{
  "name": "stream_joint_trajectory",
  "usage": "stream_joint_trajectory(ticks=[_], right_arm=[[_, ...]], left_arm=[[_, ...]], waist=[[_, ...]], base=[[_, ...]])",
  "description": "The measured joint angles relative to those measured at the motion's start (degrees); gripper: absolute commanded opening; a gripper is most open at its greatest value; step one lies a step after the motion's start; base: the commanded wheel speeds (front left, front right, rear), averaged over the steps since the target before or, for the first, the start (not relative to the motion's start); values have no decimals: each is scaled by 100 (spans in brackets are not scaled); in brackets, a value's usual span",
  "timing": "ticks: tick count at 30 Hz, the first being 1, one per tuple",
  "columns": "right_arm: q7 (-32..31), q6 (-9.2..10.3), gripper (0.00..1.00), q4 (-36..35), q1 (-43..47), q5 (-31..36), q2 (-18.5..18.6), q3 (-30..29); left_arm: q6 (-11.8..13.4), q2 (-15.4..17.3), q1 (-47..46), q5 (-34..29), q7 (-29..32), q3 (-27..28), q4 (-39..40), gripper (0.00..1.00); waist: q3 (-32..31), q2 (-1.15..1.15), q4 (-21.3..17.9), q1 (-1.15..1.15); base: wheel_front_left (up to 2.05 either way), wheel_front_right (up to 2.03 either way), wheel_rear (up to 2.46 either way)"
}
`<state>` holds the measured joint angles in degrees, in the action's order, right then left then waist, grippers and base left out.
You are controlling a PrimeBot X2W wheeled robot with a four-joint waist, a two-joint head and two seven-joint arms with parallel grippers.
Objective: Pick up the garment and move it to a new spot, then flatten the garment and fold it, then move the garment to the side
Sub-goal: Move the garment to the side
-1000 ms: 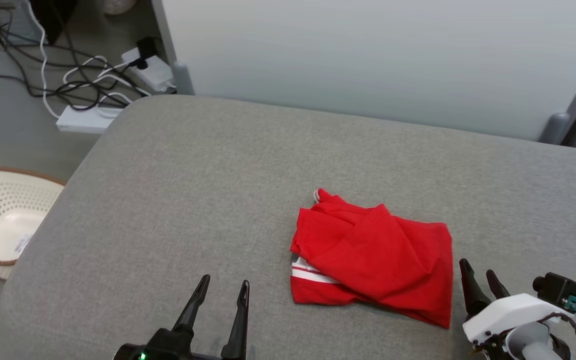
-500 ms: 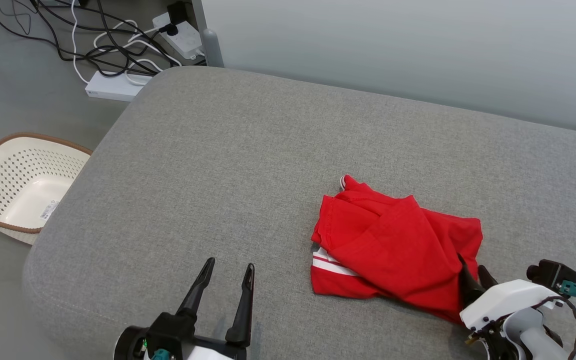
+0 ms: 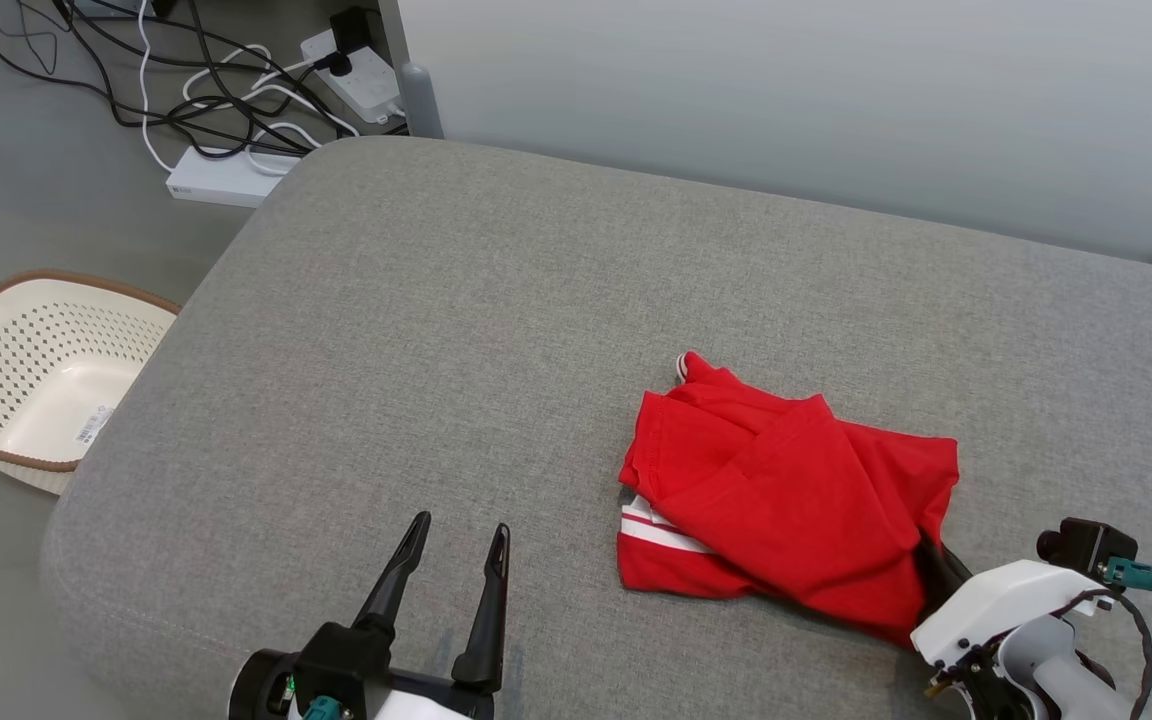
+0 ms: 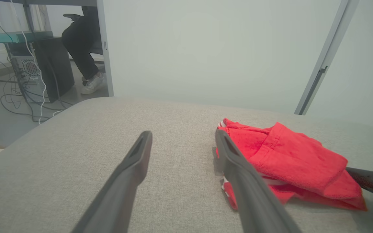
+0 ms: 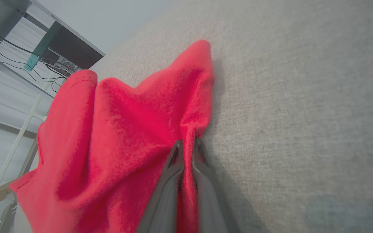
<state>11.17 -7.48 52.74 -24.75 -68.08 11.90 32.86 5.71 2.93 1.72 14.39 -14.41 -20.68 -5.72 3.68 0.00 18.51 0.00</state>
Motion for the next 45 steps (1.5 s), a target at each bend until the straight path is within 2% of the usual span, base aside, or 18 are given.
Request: stream_joint_trajectory(ticks=[6, 12, 18, 23, 27, 31, 37, 45], right_arm=[[232, 0, 0, -209, -126, 185, 196, 386], [266, 0, 0, -681, -583, 845, 425, 512], [299, 0, 0, -1373, -865, 1516, 449, 421], [299, 0, 0, -1708, -1139, 1704, 463, 654], [300, 0, 0, -1964, -1550, 1820, 503, 791], [274, 0, 0, -2139, -1959, 1844, 603, 1334], [-196, -1, 0, -2309, -2657, 1794, 662, 2314], [-234, -1, 0, -2206, -3351, 1354, 792, 2740]], left_arm=[[0, 0, 0, 0, 0, 0, -3, 100], [0, 0, 2, -1, 0, 0, -8, 100], [0, 0, 5, -19, 0, 9, 5, 100], [-1, 0, 2, -19, 0, -10, 15, 100], [-4, 1, -82, -20, 0, -55, 21, 100], [-15, -1, -398, -21, 0, -68, 36, 100], [-92, -4, -661, -33, 0, -66, -10, 100], [-162, -11, -1014, -78, 0, -78, -35, 100]], waist=[[-67, 0, -58, 0], [-171, 0, -131, 0], [-215, 0, -276, 0], [-166, 0, -488, 0], [-95, 0, -715, 0], [12, 0, -1089, 0], [145, 0, -1636, 0], [332, 0, -2246, 0]], base=[[0, 0, 0], [0, 0, 0], [0, 0, 0], [0, 0, 0], [0, 0, 0], [0, 0, 0], [0, 0, 0], [0, 0, 0]])
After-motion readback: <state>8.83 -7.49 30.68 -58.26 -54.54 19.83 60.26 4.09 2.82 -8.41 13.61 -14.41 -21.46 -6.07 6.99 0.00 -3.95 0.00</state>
